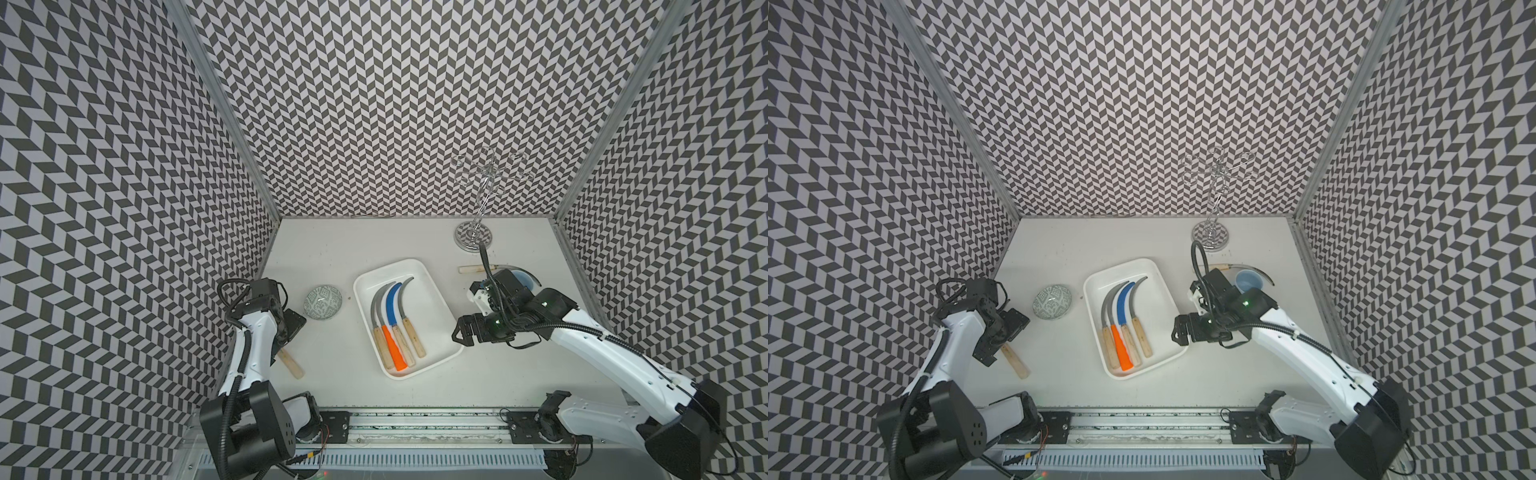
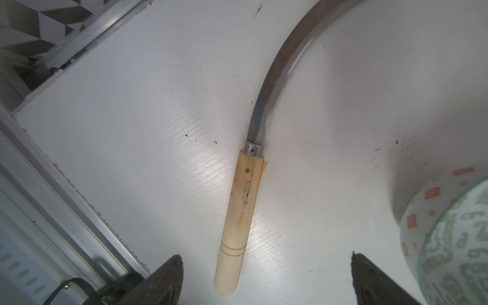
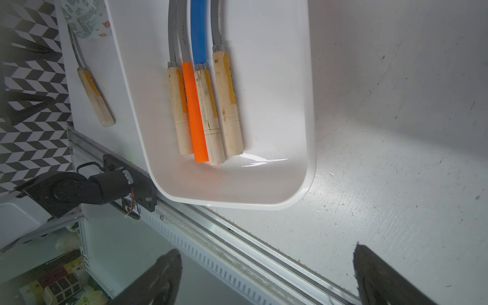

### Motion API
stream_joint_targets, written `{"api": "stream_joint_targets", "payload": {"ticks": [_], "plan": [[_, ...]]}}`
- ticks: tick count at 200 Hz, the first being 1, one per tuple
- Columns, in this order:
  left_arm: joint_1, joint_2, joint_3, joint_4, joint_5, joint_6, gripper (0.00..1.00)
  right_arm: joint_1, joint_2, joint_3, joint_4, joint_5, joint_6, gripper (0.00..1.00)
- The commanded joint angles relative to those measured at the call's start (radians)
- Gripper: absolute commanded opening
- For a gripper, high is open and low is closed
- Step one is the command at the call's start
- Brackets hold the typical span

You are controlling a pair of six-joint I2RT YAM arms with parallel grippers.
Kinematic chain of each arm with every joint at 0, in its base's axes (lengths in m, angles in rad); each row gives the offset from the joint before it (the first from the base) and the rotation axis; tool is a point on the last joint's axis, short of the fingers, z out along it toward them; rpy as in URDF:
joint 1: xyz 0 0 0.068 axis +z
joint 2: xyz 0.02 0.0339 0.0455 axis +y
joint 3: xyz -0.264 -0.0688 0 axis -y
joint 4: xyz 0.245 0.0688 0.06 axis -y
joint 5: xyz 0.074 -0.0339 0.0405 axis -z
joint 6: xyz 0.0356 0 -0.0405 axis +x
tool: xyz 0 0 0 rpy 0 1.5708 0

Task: Put small sickles into storage boxes
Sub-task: Pick up the sickle at the center of the board.

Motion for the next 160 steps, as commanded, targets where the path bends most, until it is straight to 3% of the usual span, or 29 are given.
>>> {"api": "stream_joint_targets", "payload": {"ticks": [1,72,160], "plan": [[0.056,0.031,-0.031,0.085,0.069,0.029,1.0,-0.004,0.04,0.077,-0.101,0.069,-0.032,1.0],[0.209,0.117,-0.073,0.186,0.214,0.102,0.98,-0.005,0.102,0.105,-0.056,0.027,0.001,1.0],[0.22,0.215,-0.087,0.218,0.233,0.094,0.89,-0.017,0.124,0.117,0.029,0.004,-0.006,1.0]]}}
